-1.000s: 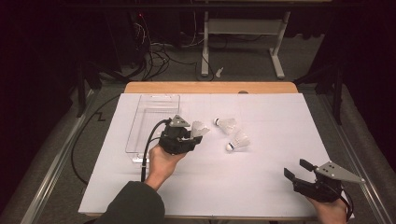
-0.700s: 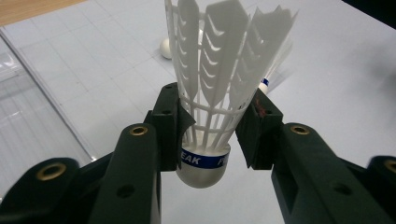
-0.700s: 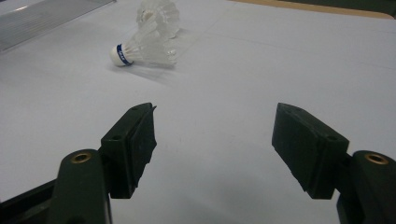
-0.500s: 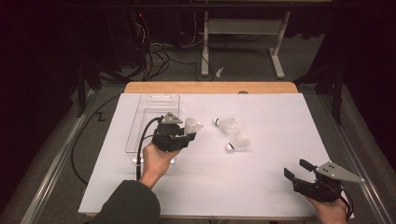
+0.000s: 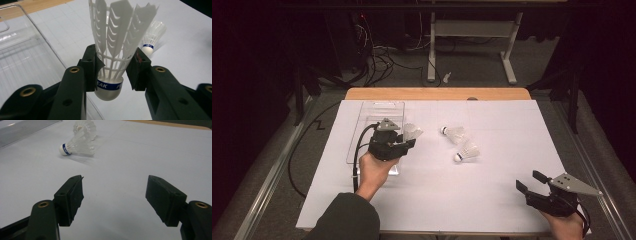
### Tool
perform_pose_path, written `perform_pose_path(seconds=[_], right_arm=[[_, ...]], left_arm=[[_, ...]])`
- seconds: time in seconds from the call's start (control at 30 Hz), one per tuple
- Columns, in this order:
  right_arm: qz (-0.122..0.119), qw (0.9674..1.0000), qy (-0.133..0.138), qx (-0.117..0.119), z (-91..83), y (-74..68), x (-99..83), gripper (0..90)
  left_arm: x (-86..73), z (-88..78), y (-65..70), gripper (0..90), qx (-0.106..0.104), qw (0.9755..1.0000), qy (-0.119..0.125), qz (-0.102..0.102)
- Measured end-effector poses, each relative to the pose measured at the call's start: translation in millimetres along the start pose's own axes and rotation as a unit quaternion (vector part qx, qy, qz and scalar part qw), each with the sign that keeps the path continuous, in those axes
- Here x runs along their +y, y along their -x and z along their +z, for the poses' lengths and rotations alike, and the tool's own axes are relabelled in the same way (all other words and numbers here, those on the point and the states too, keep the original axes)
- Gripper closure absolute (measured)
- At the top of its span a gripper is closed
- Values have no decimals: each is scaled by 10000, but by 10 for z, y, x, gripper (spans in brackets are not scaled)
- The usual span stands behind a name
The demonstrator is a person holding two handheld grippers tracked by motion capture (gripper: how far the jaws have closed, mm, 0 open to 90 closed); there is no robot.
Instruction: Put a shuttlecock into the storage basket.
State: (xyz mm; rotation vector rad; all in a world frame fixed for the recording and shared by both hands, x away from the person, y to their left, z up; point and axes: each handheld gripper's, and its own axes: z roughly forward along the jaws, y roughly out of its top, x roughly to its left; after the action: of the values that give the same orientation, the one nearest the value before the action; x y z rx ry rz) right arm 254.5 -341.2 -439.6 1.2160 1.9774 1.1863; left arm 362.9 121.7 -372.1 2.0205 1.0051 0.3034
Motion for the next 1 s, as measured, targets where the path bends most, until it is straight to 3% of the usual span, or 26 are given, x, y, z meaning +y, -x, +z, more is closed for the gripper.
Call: perform_pose_path(seconds=[1.0], right_arm=[[-10, 10000, -18, 6, 8, -21, 6, 306]], left_arm=[[-148, -348, -328, 643, 424, 9982, 263, -347]])
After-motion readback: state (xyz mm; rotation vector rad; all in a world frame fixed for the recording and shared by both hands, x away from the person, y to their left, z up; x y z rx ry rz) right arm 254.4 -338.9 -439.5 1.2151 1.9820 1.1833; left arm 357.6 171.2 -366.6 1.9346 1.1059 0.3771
